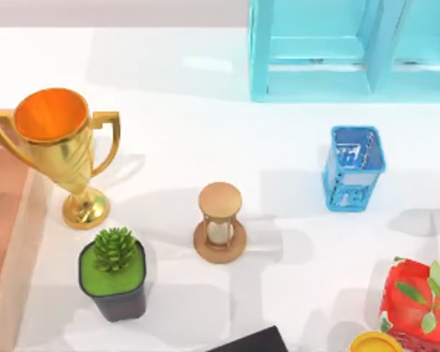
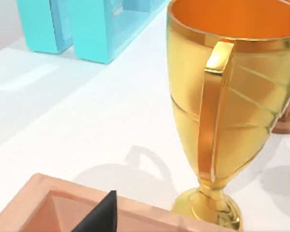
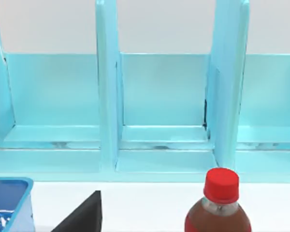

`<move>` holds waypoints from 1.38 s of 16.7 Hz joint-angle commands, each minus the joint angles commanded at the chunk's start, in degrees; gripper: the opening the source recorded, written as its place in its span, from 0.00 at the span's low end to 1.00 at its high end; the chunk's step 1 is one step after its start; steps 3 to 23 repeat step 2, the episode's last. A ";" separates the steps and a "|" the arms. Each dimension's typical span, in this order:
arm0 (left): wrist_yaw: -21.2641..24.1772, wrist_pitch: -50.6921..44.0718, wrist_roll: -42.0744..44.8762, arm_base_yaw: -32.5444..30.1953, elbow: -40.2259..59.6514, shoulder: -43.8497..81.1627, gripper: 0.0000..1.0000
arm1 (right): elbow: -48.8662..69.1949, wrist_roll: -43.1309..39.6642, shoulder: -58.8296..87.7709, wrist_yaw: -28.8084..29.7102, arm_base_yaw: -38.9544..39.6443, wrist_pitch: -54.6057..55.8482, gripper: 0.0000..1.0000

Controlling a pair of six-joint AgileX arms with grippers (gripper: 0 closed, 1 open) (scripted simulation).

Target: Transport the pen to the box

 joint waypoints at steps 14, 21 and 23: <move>0.00 0.00 0.00 0.00 0.00 0.00 1.00 | 0.00 0.00 0.00 0.00 0.00 0.00 1.00; 0.00 0.00 0.00 0.00 0.00 0.00 1.00 | 0.00 0.00 0.00 0.00 0.00 0.00 1.00; 0.00 0.00 0.00 0.00 0.00 0.00 1.00 | 0.00 0.00 0.00 0.00 0.00 0.00 1.00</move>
